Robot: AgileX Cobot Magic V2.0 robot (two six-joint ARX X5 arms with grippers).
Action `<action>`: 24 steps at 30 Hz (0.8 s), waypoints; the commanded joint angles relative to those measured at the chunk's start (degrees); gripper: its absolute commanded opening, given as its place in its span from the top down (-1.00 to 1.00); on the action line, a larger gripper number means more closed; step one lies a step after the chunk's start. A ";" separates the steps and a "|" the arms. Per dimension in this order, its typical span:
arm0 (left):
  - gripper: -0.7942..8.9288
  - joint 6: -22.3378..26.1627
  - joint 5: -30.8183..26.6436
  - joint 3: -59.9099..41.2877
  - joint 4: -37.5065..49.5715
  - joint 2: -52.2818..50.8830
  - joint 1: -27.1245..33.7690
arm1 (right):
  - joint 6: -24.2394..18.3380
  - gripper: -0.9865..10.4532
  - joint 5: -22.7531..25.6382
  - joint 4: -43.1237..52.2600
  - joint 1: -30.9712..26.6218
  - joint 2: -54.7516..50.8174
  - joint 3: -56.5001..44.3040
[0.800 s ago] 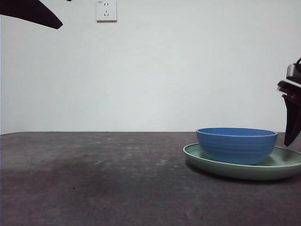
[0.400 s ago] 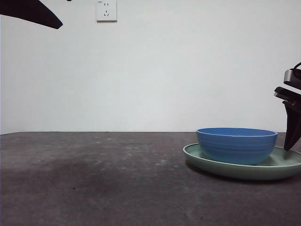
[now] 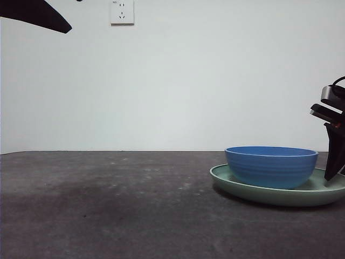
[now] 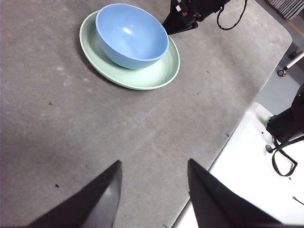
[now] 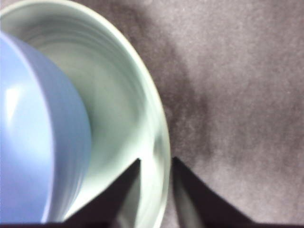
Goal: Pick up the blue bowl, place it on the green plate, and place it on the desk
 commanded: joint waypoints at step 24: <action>0.38 -0.11 0.26 0.74 -1.25 0.26 -0.26 | 6.78 0.81 -5.25 2.34 1.84 -12.87 0.94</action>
